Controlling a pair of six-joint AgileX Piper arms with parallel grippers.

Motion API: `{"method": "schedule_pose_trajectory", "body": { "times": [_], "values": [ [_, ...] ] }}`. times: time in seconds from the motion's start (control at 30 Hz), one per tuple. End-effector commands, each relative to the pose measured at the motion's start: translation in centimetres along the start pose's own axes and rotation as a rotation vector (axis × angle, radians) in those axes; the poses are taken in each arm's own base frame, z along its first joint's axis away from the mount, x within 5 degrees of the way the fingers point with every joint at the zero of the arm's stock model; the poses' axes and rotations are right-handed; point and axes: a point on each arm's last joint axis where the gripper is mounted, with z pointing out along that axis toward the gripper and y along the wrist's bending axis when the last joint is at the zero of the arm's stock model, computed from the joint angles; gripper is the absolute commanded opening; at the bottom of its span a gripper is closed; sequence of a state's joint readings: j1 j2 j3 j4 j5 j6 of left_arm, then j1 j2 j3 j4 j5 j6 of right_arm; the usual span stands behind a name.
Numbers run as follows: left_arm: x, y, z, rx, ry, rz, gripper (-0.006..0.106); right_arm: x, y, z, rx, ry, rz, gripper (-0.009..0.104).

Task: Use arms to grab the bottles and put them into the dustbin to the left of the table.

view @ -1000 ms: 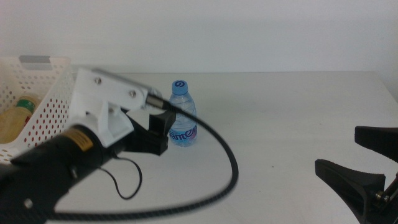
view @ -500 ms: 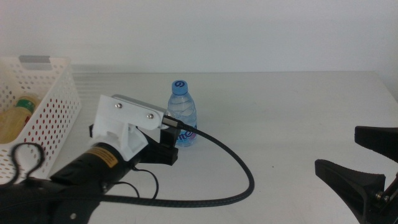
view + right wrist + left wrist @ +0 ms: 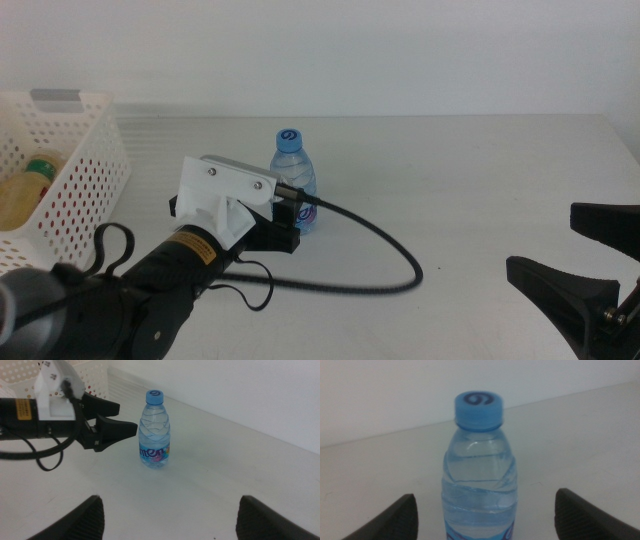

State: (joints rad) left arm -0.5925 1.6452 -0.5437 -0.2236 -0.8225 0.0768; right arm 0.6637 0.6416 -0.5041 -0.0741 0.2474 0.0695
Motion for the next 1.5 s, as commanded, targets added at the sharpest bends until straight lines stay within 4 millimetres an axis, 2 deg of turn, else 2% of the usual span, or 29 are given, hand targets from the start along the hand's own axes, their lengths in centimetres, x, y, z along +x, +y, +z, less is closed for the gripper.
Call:
{"method": "schedule_pose_trajectory", "body": {
  "times": [0.0, 0.37, 0.83, 1.17, 1.3, 1.37, 1.47],
  "values": [
    [-2.3, 0.2, 0.5, 0.012, -0.14, -0.039, 0.09, -1.4, 0.1, -0.3, -0.005, -0.093, -0.02, 0.072],
    [-1.4, 0.9, 3.2, 0.063, -0.11, -0.069, 0.09, -1.4, 0.1, -0.3, -0.005, -0.093, -0.02, 0.072],
    [-0.8, 0.7, 8.1, 0.066, -0.119, -0.072, 0.09, -1.4, 0.1, -0.3, -0.005, -0.093, -0.02, 0.072],
    [0.1, 0.7, 10.3, 0.063, -0.118, -0.075, 0.089, -1.4, 0.1, -0.3, -0.005, -0.093, -0.02, 0.072],
    [-0.3, 0.7, 10.5, 0.055, -0.133, -0.082, 0.075, -1.4, 0.1, -0.3, -0.005, -0.093, -0.02, 0.072],
    [-0.4, 0.7, 10.5, 0.056, -0.146, -0.083, 0.061, -1.4, 0.1, -0.3, -0.005, -0.093, -0.02, 0.072],
    [-0.5, 0.7, 10.4, 0.066, -0.152, -0.075, 0.031, -1.4, 0.1, -0.3, -0.005, -0.093, -0.02, 0.072]
  ]
}}
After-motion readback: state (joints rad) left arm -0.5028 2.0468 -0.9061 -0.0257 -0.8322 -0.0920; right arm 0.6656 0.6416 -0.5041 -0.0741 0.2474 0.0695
